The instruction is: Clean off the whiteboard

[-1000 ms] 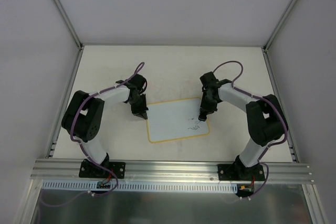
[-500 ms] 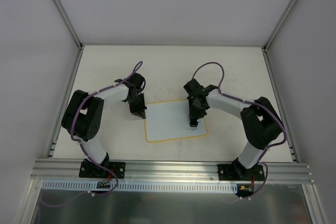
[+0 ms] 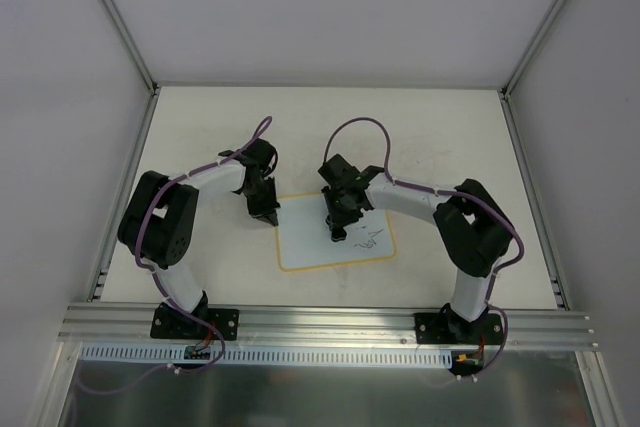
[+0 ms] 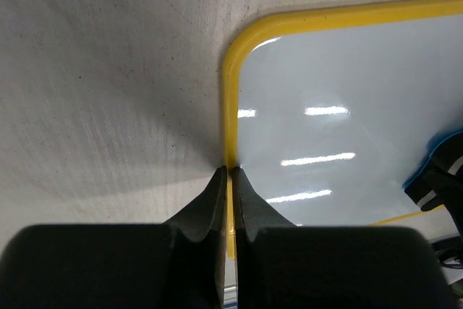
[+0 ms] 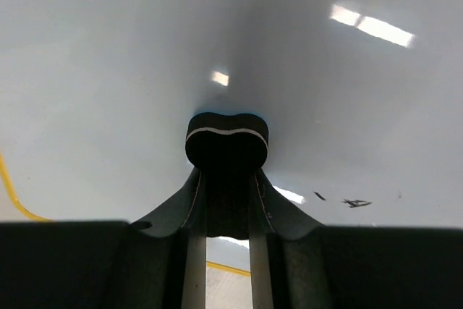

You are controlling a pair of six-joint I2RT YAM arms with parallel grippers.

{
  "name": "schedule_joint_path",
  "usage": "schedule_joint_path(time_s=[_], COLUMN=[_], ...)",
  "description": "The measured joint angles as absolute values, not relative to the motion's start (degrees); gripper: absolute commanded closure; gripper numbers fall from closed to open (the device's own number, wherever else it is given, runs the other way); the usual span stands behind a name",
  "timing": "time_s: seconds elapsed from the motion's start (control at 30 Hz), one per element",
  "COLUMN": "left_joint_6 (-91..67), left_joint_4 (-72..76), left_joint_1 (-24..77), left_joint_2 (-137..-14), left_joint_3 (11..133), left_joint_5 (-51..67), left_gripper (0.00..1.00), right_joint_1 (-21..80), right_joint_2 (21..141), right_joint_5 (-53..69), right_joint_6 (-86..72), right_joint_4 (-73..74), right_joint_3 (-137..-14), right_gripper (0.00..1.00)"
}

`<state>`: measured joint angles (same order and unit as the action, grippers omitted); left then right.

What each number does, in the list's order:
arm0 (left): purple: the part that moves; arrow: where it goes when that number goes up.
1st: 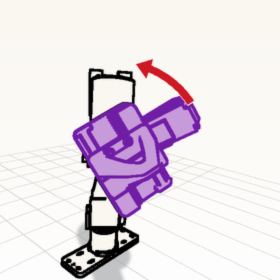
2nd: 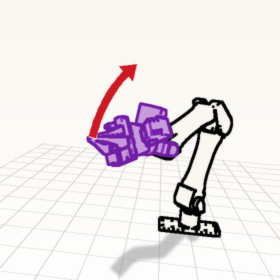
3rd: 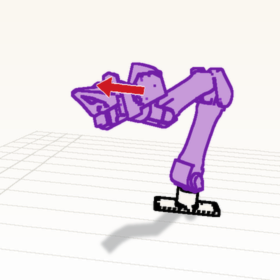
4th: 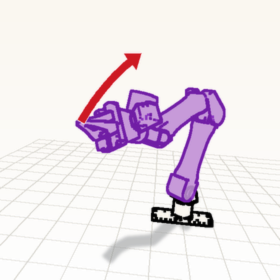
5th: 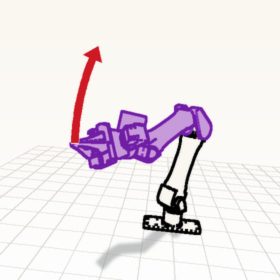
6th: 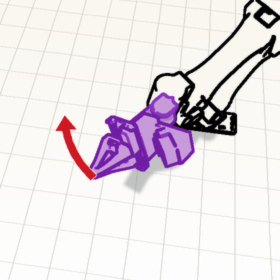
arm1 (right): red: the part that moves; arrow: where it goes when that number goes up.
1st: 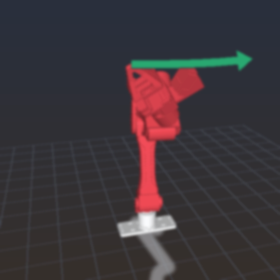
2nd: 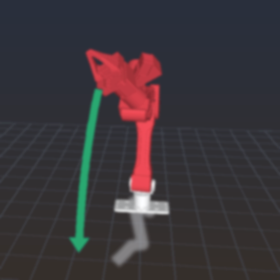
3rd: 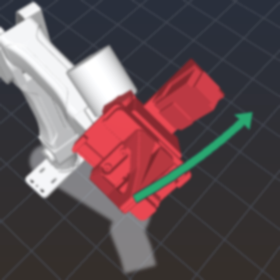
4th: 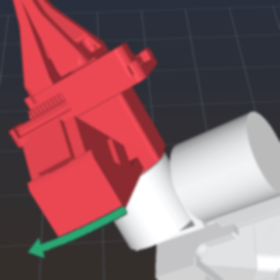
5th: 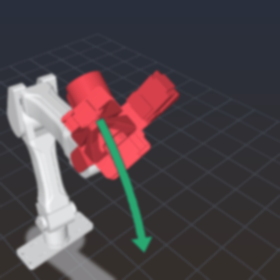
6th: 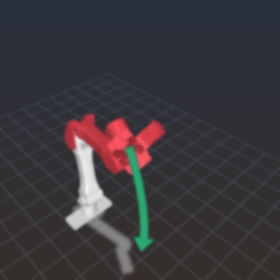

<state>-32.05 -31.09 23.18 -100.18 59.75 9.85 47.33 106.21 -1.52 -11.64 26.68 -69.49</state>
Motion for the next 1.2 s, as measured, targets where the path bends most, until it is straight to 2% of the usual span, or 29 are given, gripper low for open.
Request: schedule_joint_path(time_s=[0.33,0.57,0.67,0.7,0.73,0.97,1.17,1.2], left_joint_6=[-32.05,-32.03,-31.92,-31.90,-31.64,-32.16,-32.93,-33.12], left_joint_4=[-30.65,-30.65,-30.46,-30.55,-30.68,-30.85,-31.29,-31.31], left_joint_1=[22.59,22.04,22.02,21.98,21.85,21.30,24.23,25.34], left_joint_2=[-100.82,-101.12,-101.12,-101.10,-101.01,-96.38,-95.33,-95.35], left_joint_3=[60.10,60.62,60.73,60.73,60.69,55.94,54.13,54.11], left_joint_5=[11.09,11.79,11.73,11.66,11.44,11.38,11.05,11.05], left_gripper=[1.00,1.00,0.79,0.69,0.66,0.64,0.65,0.68], right_joint_1=[34.74,30.20,30.35,30.44,30.52,30.89,31.64,31.81], right_joint_2=[94.17,92.18,93.10,93.60,94.08,97.34,99.35,99.57], right_joint_5=[-3.60,-5.43,-5.48,-5.58,-5.72,-6.46,-6.90,-6.90], right_joint_6=[-17.61,-17.98,-17.96,-17.96,-17.93,-17.89,-17.93,-17.96], right_joint_4=[24.32,27.16,28.21,28.86,29.41,32.16,32.40,32.42], right_joint_3=[-54.98,-53.43,-54.57,-55.22,-55.79,-59.90,-62.26,-62.52], right_gripper=[1.00,1.00,1.00,1.00,1.00,1.00,1.00,1.00])
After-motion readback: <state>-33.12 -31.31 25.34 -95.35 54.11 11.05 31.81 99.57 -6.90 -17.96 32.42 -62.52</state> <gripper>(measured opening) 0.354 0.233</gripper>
